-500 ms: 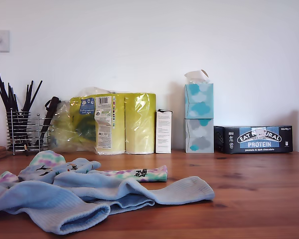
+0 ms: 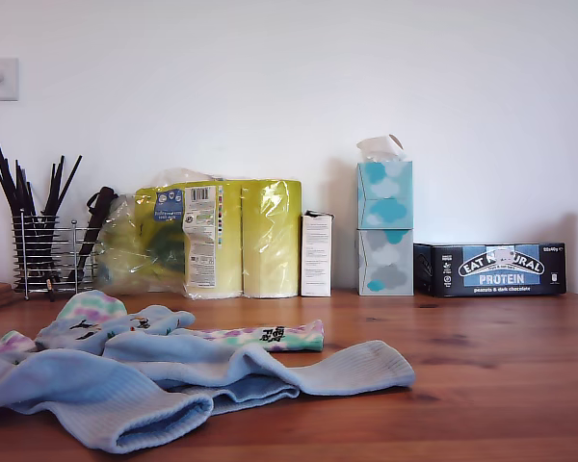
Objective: Pair up the socks based on colour and pattern, by placing each sock on top of its pair
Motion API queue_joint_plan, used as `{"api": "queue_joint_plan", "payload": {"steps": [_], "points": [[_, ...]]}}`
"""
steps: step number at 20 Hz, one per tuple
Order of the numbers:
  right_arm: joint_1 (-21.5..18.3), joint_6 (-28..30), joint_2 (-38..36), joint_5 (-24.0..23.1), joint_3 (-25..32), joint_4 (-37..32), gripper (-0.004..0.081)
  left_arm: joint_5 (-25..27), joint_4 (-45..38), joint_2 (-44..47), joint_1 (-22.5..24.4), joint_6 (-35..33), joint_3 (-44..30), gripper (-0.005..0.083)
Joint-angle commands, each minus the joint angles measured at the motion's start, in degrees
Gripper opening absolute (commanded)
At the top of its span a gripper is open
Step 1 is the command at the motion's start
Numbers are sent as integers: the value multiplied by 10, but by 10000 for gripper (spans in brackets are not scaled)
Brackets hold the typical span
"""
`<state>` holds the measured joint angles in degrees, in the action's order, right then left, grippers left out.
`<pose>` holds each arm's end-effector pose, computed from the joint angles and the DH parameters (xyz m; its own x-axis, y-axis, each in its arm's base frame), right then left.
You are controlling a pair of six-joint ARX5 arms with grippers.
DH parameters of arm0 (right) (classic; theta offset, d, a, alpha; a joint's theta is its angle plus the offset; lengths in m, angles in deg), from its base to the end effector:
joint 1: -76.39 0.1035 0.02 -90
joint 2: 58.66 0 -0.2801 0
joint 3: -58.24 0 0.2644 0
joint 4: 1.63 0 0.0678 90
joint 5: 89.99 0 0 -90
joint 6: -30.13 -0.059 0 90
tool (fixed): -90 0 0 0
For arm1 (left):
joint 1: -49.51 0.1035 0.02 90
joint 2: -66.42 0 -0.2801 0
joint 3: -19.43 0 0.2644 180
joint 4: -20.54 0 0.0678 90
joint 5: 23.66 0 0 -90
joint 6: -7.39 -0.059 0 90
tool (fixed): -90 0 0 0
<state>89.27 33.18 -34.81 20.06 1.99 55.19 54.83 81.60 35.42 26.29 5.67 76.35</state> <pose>0.0923 0.0418 0.3075 0.7574 0.5249 -0.3884 -0.5344 0.8401 0.0931 0.1060 -0.0583 0.2910 0.6577 -0.4993 -0.5640 0.5519 0.8290 -0.0903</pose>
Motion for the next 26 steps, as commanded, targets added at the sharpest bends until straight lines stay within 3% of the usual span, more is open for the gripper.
{"api": "queue_joint_plan", "payload": {"steps": [1,7,14,20,26], "points": [[2,-7,14,1,-1,-24,-13,-3,-14,-17,0,0,-6,-20],[8,-33,161,35,-6,-50,-13,-82,-60,-148,-14,-19,-6,-20],[64,-52,388,36,-36,-140,-13,-112,-108,-276,-35,-48,-6,-20],[112,-59,560,35,-84,-207,-13,-116,-139,-316,-35,-47,-6,-20],[121,-56,682,36,-153,-211,-13,-117,-165,-317,-35,-47,-6,-21]]}}
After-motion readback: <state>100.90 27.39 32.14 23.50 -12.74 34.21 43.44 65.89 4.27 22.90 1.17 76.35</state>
